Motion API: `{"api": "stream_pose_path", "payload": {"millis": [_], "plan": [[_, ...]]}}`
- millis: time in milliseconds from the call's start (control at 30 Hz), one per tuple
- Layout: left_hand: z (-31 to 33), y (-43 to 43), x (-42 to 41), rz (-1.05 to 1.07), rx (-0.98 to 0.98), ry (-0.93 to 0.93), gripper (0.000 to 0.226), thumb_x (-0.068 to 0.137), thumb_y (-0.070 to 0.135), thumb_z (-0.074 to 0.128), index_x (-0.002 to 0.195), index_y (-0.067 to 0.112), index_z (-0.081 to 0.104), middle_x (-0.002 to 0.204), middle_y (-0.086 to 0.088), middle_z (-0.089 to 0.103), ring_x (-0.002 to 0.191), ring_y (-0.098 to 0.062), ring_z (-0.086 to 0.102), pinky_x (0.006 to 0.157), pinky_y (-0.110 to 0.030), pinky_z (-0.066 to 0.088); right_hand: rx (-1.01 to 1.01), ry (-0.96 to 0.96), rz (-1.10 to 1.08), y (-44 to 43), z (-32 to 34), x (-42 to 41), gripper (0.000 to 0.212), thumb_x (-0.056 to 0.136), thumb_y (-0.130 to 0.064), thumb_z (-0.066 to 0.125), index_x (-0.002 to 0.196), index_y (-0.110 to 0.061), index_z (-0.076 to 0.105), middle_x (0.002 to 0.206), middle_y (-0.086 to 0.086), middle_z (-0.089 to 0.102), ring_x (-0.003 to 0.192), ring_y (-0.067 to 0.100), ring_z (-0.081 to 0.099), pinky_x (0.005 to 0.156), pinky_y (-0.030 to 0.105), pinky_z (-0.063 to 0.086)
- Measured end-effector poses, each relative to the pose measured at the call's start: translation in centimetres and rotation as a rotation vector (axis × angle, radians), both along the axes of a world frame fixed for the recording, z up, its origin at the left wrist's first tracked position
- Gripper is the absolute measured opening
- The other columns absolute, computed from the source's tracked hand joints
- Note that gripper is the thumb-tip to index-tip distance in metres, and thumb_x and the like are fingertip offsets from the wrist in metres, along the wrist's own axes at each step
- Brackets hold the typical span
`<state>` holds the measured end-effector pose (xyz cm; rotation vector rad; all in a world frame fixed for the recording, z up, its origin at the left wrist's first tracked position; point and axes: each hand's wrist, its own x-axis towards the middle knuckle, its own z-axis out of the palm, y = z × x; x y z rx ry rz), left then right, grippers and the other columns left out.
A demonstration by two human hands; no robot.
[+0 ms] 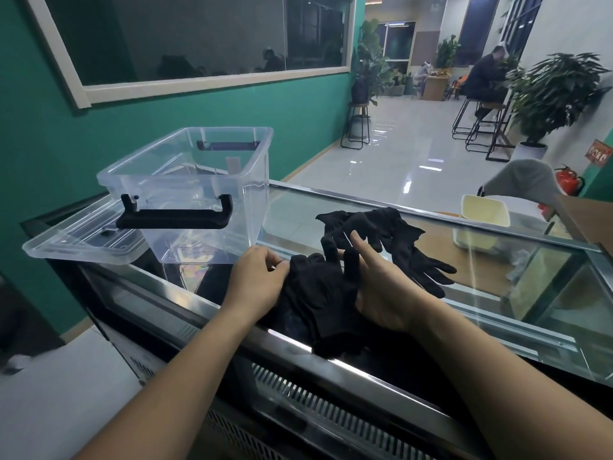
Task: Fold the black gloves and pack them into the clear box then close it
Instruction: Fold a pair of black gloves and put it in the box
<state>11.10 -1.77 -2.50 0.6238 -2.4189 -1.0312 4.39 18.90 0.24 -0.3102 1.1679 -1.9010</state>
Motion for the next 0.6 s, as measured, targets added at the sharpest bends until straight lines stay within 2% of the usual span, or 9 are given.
{"api": "stream_pose_path", "payload": {"millis": [133, 200, 267, 333, 400, 500, 533, 600], "plan": [[-0.2, 0.4, 0.2, 0.037, -0.002, 0.023, 0.013, 0.093, 0.013, 0.07, 0.096, 0.016, 0.058, 0.098, 0.0, 0.065, 0.091, -0.02, 0.065, 0.074, -0.031, 0.049, 0.021, 0.026, -0.03, 0.1, -0.2, 0.1, 0.079, 0.102, -0.069, 0.047, 0.158, -0.013, 0.049, 0.159, 0.014, 0.053, 0.148, 0.032, 0.053, 0.116, 0.04, 0.049], [-0.4, 0.5, 0.3, 0.02, -0.015, 0.055, 0.018, 0.093, 0.006, 0.066, 0.104, 0.016, 0.055, 0.103, 0.001, 0.064, 0.095, -0.022, 0.065, 0.078, -0.03, 0.05, 0.012, 0.013, -0.046, 0.1, -0.2, 0.1, 0.078, 0.102, -0.068, 0.05, 0.158, -0.013, 0.05, 0.16, 0.013, 0.053, 0.147, 0.031, 0.054, 0.111, 0.038, 0.052], [-0.5, 0.9, 0.6, -0.037, -0.064, 0.129, 0.022, 0.096, 0.007, 0.063, 0.114, 0.018, 0.056, 0.116, 0.002, 0.059, 0.107, -0.022, 0.061, 0.088, -0.03, 0.05, -0.004, -0.01, -0.06, 0.1, -0.2, 0.1, 0.077, 0.101, -0.066, 0.056, 0.158, -0.014, 0.05, 0.162, 0.01, 0.051, 0.145, 0.029, 0.056, 0.106, 0.035, 0.057], [-0.4, 1.4, 1.0, -0.145, -0.196, 0.21, 0.021, 0.098, 0.019, 0.066, 0.117, 0.024, 0.063, 0.121, 0.006, 0.054, 0.115, -0.017, 0.053, 0.098, -0.032, 0.048, -0.001, -0.016, -0.06, 0.1, -0.1, 0.1, 0.077, 0.101, -0.065, 0.056, 0.158, -0.014, 0.05, 0.159, 0.01, 0.056, 0.142, 0.028, 0.06, 0.104, 0.035, 0.058], [-0.4, 1.8, 1.6, -0.29, -0.355, 0.226, 0.014, 0.096, 0.034, 0.071, 0.109, 0.031, 0.068, 0.116, 0.014, 0.054, 0.114, -0.011, 0.05, 0.102, -0.032, 0.042, 0.025, -0.004, -0.065, 0.2, -0.2, 0.1, 0.076, 0.102, -0.065, 0.054, 0.156, -0.012, 0.052, 0.152, 0.013, 0.063, 0.14, 0.031, 0.061, 0.103, 0.037, 0.06], [-0.8, 1.9, 2.4, -0.41, -0.456, 0.127, 0.019, 0.091, 0.051, 0.074, 0.095, 0.035, 0.066, 0.109, 0.021, 0.052, 0.112, -0.005, 0.047, 0.105, -0.032, 0.033, 0.049, 0.003, -0.057, 0.4, -0.5, -0.3, 0.082, 0.099, -0.068, 0.057, 0.154, -0.008, 0.053, 0.155, 0.02, 0.058, 0.143, 0.038, 0.056, 0.117, 0.045, 0.051], [-1.0, 1.7, 2.6, -0.416, -0.449, 0.101, 0.021, 0.09, 0.054, 0.074, 0.092, 0.035, 0.065, 0.109, 0.022, 0.051, 0.112, -0.004, 0.047, 0.105, -0.031, 0.031, 0.065, 0.014, -0.068, 0.4, -0.6, -0.4, 0.083, 0.098, -0.069, 0.059, 0.153, -0.007, 0.054, 0.153, 0.021, 0.059, 0.14, 0.04, 0.06, 0.12, 0.048, 0.046], [-1.2, 1.3, 3.0, -0.41, -0.444, 0.07, 0.025, 0.087, 0.059, 0.07, 0.088, 0.034, 0.062, 0.11, 0.023, 0.05, 0.113, -0.003, 0.047, 0.104, -0.03, 0.029, 0.091, 0.027, -0.095, 0.4, -0.9, -0.7, 0.083, 0.097, -0.069, 0.059, 0.15, -0.004, 0.056, 0.136, 0.022, 0.068, 0.118, 0.036, 0.069, 0.115, 0.048, 0.051]]}}
